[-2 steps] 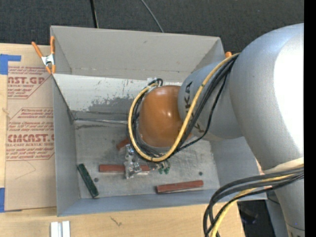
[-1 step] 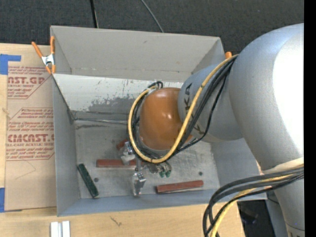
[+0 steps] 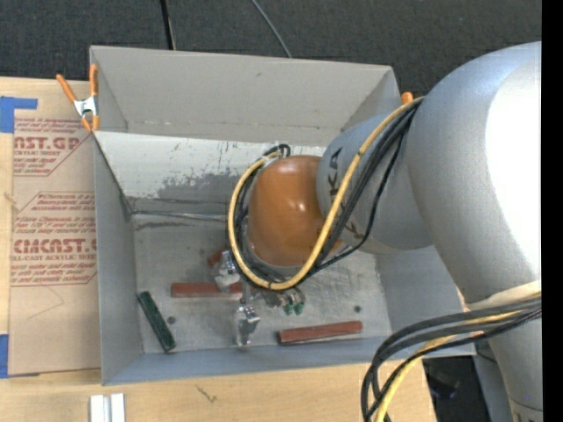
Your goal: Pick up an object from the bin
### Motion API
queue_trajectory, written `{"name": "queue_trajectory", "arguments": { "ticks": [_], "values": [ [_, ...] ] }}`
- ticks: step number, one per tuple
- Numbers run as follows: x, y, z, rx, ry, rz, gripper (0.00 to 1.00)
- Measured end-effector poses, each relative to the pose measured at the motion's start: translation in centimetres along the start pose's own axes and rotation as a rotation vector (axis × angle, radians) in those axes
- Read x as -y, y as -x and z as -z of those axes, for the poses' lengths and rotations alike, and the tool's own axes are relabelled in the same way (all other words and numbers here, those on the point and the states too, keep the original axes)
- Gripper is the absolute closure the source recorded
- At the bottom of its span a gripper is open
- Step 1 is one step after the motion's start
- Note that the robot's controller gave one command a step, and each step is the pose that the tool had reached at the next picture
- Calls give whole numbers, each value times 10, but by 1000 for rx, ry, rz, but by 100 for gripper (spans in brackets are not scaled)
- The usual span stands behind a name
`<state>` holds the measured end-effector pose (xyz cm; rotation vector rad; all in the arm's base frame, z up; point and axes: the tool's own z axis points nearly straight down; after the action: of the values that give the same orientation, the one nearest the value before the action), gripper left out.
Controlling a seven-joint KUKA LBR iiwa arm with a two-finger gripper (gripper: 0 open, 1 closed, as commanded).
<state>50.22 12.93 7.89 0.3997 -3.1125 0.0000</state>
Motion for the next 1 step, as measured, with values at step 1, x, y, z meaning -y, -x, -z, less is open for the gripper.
{"name": "queue_trajectory", "arguments": {
  "ticks": [1],
  "values": [
    [-6, 71, 2, 37, 2, 36, 100]
  ]
}}
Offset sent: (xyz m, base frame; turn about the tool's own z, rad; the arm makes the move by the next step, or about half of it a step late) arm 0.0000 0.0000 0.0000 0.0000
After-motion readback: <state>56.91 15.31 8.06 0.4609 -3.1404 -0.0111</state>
